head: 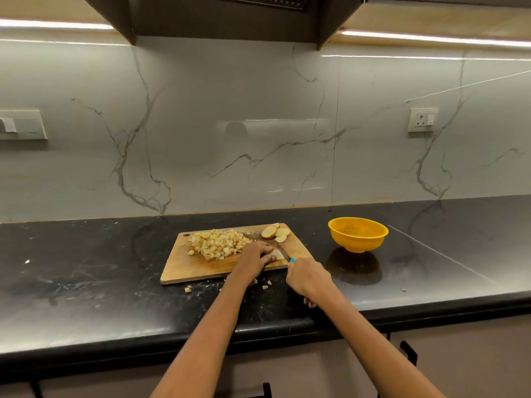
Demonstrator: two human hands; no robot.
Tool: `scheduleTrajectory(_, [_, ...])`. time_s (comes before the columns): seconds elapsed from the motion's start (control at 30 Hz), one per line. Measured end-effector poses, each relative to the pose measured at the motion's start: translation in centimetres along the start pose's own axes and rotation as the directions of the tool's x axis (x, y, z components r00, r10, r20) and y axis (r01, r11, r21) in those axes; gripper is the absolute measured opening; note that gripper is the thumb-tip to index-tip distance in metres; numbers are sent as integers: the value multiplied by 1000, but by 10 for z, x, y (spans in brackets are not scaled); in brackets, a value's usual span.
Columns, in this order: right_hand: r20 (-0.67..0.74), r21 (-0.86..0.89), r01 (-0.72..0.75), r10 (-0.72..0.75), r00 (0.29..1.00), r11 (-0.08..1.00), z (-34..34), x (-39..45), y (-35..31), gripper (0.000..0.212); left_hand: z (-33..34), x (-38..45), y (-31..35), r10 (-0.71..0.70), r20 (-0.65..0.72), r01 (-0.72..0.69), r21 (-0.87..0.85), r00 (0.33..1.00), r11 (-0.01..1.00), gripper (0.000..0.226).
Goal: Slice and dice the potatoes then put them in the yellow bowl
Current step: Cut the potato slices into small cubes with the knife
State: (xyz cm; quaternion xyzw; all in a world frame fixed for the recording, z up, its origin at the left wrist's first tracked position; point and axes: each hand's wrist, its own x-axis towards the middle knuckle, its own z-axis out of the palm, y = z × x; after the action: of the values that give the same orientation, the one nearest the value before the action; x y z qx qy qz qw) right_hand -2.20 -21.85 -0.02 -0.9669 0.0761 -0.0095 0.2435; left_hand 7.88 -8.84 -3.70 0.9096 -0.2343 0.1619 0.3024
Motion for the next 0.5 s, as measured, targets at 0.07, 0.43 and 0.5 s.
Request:
scheduleTrajectory(0.07, [9,-25,-5,5,1000,1000,2,1,-4,30,-3,1,0,-1,34,2,-17,999,1000,20])
scheduleTrajectory(0.43, [5,-274,83,-84,996,958,6,-23,-8,30,-3,-5,8,-15,-11,16,34,1000,999,9])
scheduleTrajectory(0.5, [-33,-334,90,-107,994,938,6,-38,0,30,-2,-6,9,-21,-29,23,58,999,998,8])
